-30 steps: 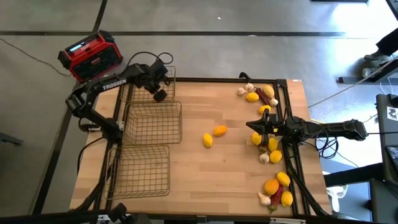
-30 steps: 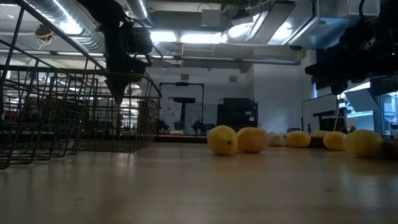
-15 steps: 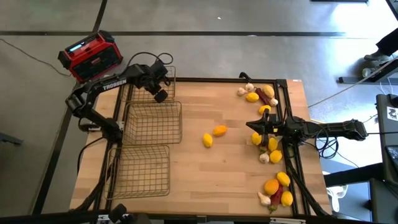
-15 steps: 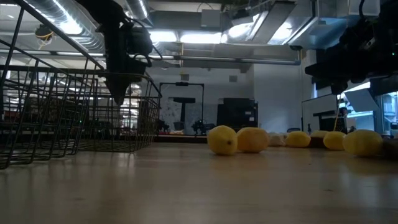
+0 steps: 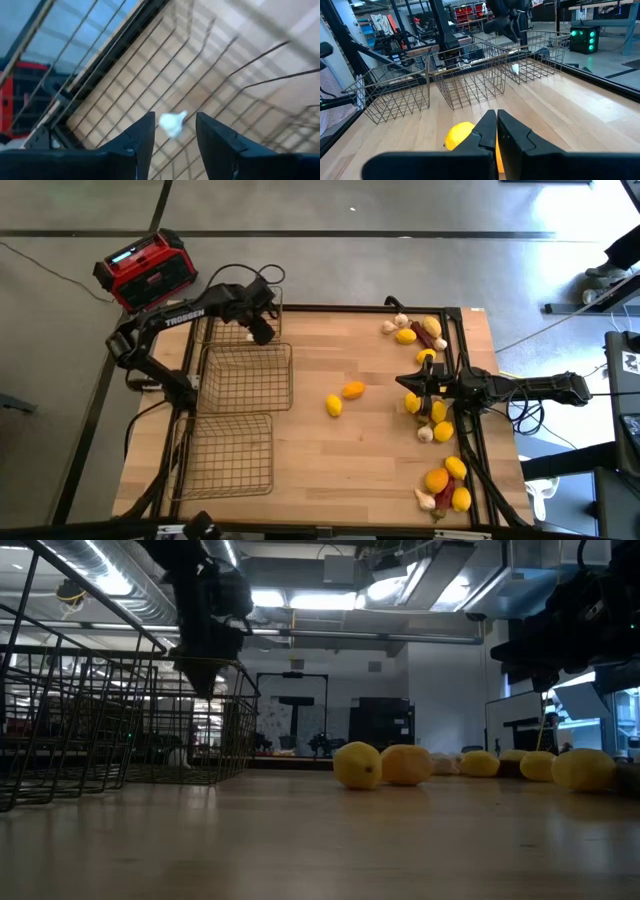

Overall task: Sort produce into baskets
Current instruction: Put the lemon in the middle wire basket

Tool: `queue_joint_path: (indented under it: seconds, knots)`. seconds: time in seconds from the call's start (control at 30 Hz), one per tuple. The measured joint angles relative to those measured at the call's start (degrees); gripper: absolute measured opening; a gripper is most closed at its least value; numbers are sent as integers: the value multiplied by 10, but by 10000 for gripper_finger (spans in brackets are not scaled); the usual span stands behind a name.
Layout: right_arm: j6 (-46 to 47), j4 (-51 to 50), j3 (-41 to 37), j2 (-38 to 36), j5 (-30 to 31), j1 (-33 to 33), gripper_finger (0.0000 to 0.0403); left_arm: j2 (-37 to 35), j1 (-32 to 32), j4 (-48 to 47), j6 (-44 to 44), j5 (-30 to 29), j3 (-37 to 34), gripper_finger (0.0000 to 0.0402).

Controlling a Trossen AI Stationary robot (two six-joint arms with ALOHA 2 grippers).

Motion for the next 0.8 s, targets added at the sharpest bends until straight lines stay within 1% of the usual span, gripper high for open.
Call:
queue_joint_path:
  seconds: [0.23, 0.47, 0.8]
  knots:
    - [0, 0, 0, 0, 0, 0, 16, 0, -64, 1, 0, 0, 48, 139]
    - [0, 0, 0, 0, 0, 0, 16, 0, -142, 16, 0, 0, 78, 139]
    - [0, 0, 0, 0, 0, 0, 16, 0, -242, 127, 14, 0, 88, 139]
